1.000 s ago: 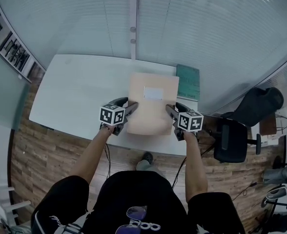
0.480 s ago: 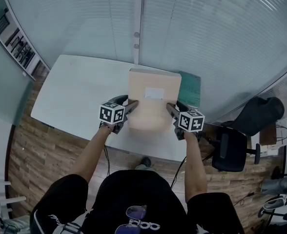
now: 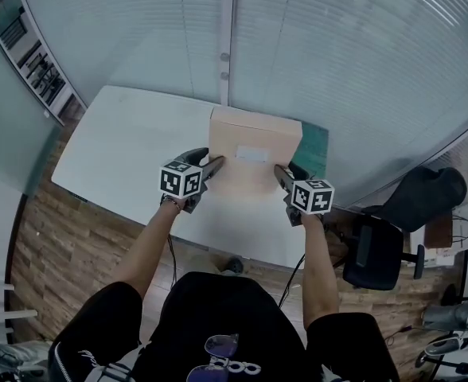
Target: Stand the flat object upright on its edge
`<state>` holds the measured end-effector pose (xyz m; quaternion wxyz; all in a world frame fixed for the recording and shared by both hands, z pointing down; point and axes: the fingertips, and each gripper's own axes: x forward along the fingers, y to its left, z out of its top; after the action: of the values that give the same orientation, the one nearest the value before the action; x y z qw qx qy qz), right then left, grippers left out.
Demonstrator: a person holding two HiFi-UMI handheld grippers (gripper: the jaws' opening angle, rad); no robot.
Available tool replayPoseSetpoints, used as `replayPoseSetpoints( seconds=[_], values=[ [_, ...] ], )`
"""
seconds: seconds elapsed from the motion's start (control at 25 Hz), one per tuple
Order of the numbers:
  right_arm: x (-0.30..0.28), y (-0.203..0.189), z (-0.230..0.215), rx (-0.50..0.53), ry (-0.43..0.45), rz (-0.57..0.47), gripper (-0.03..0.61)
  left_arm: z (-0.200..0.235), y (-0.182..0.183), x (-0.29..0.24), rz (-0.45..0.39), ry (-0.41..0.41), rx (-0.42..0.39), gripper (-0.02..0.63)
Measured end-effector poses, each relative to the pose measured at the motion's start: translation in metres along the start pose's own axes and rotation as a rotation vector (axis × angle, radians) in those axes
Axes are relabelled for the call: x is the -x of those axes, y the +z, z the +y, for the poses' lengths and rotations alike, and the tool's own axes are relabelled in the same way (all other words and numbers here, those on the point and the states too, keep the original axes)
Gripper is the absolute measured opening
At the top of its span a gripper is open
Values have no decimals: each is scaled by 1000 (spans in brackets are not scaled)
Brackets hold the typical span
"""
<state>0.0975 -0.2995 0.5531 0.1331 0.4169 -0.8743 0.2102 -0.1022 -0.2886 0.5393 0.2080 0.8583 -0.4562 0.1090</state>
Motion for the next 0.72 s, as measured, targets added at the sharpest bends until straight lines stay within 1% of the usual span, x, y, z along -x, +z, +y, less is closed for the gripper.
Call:
replayPoseSetpoints(
  seconds=[0.08, 0.36, 0.72],
  values=[
    [2, -1, -1, 9, -1, -5, 207, -2, 3, 3, -11, 17, -9, 227],
    [6, 3, -4, 15, -3, -37, 199, -6, 4, 1, -21, 41, -23, 219],
    [12, 7, -14, 23, -22, -50, 196, -12, 12, -7, -33, 29, -50, 218]
  ],
)
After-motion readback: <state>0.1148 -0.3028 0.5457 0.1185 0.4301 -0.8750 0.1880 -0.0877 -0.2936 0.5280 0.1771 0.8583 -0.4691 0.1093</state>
